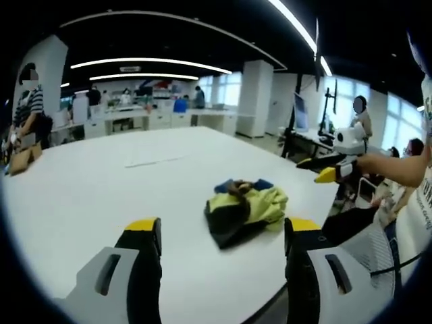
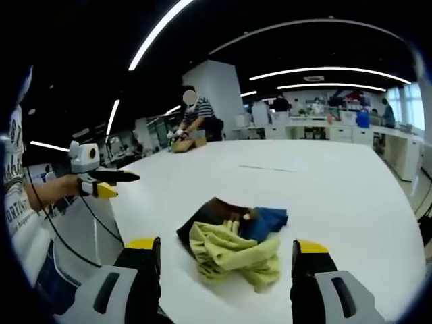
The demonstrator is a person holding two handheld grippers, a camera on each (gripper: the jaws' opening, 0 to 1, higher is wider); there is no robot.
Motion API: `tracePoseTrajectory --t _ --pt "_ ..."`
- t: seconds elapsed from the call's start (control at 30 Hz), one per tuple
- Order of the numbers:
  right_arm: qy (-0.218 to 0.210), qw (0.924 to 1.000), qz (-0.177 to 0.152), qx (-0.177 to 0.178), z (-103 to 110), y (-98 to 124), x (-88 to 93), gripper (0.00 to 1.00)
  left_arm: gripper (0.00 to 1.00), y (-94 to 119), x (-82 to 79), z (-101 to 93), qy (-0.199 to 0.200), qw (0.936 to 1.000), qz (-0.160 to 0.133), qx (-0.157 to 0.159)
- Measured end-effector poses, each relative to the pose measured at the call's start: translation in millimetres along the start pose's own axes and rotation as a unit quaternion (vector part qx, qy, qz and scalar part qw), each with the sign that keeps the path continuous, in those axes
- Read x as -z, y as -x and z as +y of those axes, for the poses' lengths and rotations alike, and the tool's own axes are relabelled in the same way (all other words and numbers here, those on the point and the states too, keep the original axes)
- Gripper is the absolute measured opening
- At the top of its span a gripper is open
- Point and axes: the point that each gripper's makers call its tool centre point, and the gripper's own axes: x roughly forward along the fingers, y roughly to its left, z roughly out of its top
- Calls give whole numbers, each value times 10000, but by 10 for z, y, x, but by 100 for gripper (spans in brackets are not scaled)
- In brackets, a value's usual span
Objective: Fold the garment on the visible template until the final outline fits inside the template.
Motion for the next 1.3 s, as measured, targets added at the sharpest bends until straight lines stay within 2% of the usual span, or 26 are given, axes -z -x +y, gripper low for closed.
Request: tracePoseTrajectory --t 0.3,0.67,1.1,1.3 --pt "447 9986 264 -106 12 -165 24 55 61 -194 58 -64 -94 9995 122 259" --pt "807 9956 406 -269 27 -398 -49 33 50 -398 148 -184 -185 9980 284 526" --pt "879 9928 750 -317 -70 -691 41 20 40 -721 282 -253 -184 9963 417 729" --pt "1206 9851 1185 -328 -130 -790 232 16 36 -898 328 -304 -251 9952 512 796"
